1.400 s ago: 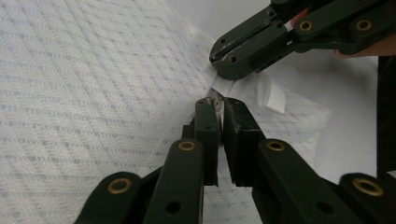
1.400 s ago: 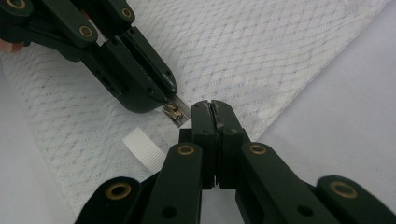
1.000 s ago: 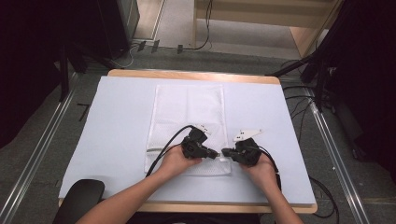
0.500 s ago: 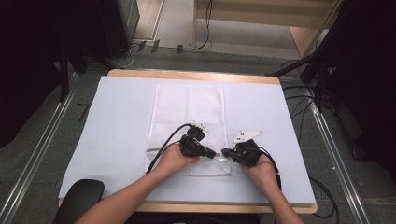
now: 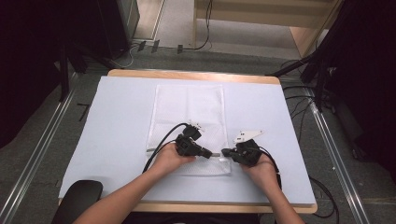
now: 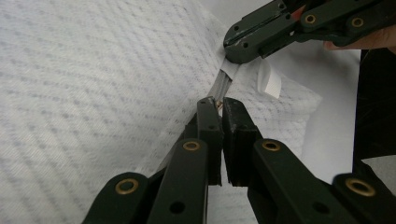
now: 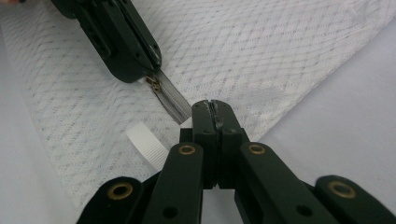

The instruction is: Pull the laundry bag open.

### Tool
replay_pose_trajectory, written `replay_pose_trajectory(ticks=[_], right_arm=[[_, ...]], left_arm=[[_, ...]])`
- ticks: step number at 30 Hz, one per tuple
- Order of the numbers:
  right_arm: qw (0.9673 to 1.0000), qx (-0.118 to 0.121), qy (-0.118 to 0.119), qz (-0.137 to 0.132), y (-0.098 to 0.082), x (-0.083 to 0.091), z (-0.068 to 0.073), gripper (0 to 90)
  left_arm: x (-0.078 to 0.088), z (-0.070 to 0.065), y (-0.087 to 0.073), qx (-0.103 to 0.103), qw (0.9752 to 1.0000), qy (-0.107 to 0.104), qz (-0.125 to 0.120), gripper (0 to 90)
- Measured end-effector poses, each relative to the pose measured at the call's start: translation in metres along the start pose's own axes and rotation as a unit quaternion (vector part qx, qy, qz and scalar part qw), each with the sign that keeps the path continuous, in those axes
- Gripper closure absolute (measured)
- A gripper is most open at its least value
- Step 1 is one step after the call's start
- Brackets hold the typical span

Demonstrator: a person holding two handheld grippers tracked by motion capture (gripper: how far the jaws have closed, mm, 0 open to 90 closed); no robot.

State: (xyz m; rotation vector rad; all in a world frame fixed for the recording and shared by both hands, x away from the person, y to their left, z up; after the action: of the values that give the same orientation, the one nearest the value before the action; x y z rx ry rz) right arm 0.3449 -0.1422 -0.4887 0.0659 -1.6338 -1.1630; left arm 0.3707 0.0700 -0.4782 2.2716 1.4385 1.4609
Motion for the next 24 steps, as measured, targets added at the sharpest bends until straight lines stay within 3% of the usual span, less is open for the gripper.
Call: replay_pose_trajectory(ticks=[24], right_arm=[[0.9999,0.007,0.012,0.006,0.001,0.0,-0.002,90.0]], left_arm=[[0.037,0.006,-0.015,0.013,0.9999,0.007,0.003,88.1]])
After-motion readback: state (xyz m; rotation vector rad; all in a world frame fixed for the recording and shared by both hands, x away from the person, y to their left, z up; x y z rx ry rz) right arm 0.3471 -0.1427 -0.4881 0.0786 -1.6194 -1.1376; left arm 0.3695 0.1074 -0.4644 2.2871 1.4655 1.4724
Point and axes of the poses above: each handheld gripper's, and its own axes: x roughly backward along the jaws, y roughly out of its top, z roughly to its left, the point moved 2 cm from there along -x, roughly forward along the jaws, and after that the axes turned 6 degrees about -y, right-handed, at the moved point
